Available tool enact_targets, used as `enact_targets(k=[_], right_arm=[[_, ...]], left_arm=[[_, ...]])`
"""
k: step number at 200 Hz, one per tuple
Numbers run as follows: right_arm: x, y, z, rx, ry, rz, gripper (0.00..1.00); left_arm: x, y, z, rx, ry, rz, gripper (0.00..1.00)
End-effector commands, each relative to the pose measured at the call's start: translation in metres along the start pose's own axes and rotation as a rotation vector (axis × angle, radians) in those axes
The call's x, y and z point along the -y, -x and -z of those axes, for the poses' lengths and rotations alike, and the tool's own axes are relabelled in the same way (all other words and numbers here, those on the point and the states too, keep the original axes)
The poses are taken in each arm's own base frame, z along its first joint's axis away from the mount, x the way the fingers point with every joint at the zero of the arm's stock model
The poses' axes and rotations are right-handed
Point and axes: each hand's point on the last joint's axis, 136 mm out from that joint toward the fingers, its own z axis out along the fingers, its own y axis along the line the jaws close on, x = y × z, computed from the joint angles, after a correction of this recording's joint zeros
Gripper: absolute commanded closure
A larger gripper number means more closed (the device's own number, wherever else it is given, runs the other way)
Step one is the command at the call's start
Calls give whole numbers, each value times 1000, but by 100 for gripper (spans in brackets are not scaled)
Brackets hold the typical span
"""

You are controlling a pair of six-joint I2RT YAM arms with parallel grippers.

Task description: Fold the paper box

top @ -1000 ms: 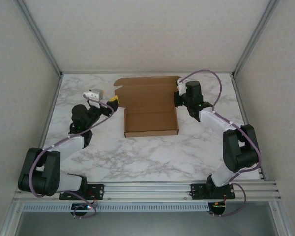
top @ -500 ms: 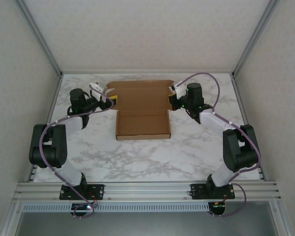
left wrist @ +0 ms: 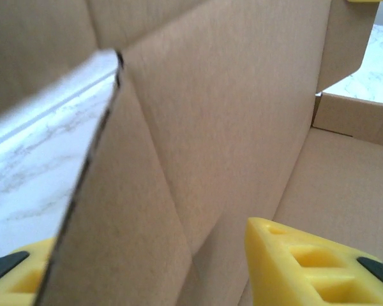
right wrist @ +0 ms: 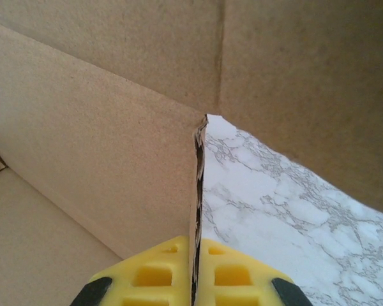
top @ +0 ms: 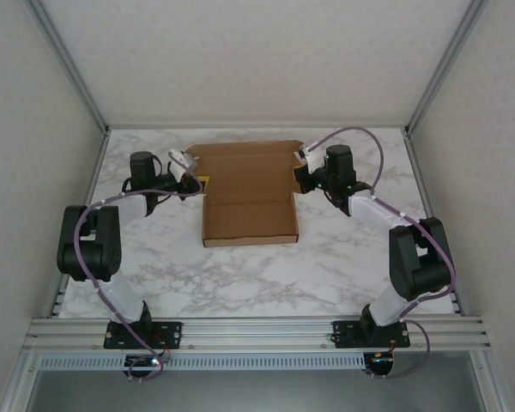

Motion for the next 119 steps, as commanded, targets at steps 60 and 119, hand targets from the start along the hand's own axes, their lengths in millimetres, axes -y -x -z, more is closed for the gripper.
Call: enact_targets(k=[60,119], right_arm=[[12,-3,9,-33,-75,43,100],[10,0,10,-34,-63,22,100]], left_arm=[[-15,23,31,81,116,-33,54],[-7,25,17,54,90,-50,75]])
